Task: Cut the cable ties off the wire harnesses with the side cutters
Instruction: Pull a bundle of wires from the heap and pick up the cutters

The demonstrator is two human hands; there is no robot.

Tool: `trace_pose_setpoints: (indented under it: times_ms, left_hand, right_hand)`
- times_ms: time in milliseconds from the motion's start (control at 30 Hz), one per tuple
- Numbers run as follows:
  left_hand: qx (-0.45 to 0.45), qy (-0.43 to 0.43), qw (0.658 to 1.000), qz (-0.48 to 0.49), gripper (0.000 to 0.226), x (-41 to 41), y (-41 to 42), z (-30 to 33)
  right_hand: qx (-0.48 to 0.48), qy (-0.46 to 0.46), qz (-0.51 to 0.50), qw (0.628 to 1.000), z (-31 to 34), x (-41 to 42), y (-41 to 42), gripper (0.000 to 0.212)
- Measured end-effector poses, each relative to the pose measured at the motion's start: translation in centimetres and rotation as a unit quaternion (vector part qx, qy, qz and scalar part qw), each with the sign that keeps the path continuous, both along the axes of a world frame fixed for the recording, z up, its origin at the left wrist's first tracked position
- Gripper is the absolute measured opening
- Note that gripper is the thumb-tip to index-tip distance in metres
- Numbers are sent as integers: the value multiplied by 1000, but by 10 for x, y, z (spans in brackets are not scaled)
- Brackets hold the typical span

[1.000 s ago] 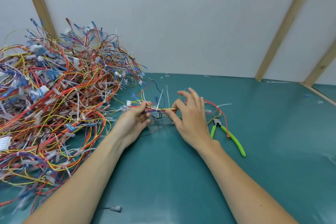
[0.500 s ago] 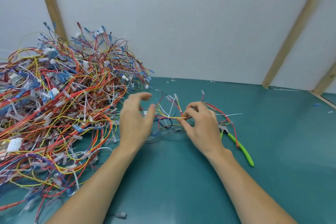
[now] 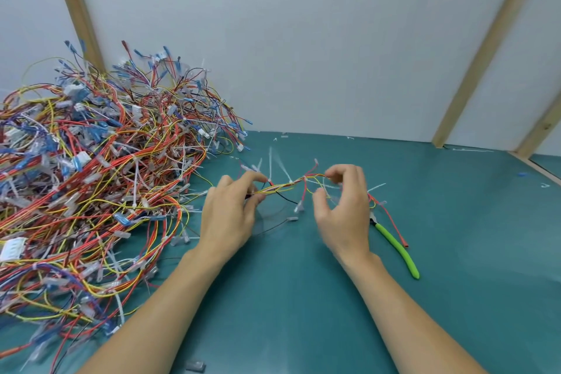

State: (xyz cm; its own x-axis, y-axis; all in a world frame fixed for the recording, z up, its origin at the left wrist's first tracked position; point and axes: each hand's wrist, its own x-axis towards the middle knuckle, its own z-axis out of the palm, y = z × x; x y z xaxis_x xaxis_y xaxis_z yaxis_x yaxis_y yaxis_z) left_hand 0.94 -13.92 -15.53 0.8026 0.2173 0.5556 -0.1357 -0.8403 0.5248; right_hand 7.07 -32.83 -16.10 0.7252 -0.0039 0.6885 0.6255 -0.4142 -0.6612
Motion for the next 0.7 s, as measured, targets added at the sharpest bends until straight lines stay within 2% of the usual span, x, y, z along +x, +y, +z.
trace_pose_setpoints:
  times_ms: [67, 167, 267, 367, 533, 600, 700]
  left_hand:
    - [-43, -13, 999, 10, 17, 1, 2, 0]
    - [-91, -18, 996, -3, 14, 1, 0, -3]
    - [-102, -38, 993, -44, 15, 2, 2, -2]
    - [-81, -42, 992, -83, 18, 3, 2, -2]
    - [-41, -7, 993, -111, 20, 2, 1, -3]
    - [-22, 3, 997, -78, 21, 2, 2, -3]
    - [9, 26, 999, 22, 18, 0, 3, -2]
  right_hand:
    - [38, 29, -51, 998, -2, 3, -2, 6]
    - [52, 207, -40, 976, -4, 7, -3, 20]
    - [127, 425, 23, 896, 3, 10, -2, 52]
    - [233, 543, 138, 795, 13, 10, -4, 79]
    - [363, 577, 271, 679, 19, 8, -11, 70]
    - [396, 567, 282, 665, 20, 10, -14, 61]
    - [410, 536, 278, 684, 18, 11, -13, 54]
